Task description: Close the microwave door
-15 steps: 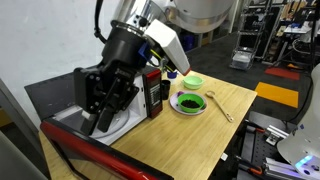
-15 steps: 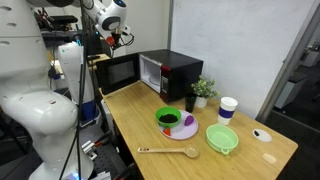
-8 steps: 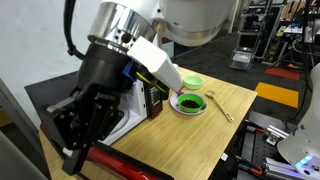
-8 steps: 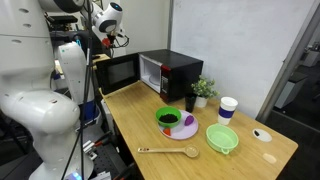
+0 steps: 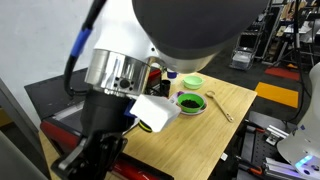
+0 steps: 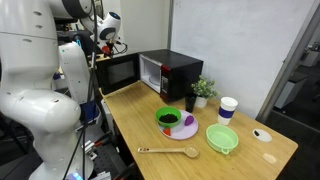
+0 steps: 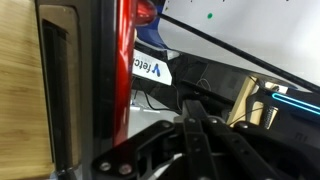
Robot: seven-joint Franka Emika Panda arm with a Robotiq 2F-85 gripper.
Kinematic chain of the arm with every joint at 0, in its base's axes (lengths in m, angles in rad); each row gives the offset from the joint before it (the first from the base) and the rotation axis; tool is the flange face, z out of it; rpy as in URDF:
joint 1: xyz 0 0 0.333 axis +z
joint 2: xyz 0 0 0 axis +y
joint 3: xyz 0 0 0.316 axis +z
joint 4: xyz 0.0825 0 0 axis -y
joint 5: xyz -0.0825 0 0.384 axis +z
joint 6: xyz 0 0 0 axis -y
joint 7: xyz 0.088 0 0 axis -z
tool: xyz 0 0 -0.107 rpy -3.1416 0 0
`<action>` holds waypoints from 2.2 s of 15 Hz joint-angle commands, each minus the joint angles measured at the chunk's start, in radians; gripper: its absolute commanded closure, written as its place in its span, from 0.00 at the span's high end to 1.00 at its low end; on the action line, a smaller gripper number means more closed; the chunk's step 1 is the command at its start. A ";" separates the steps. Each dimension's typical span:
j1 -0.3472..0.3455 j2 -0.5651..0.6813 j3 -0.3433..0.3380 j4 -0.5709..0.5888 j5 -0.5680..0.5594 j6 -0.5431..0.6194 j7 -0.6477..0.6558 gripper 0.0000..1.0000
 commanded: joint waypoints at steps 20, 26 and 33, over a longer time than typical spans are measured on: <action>0.023 -0.124 -0.043 -0.242 -0.676 0.010 -0.002 0.00; -0.010 -0.165 -0.103 -0.345 -0.867 0.029 0.010 0.00; -0.053 -0.121 -0.205 -0.354 -1.176 0.118 0.186 0.00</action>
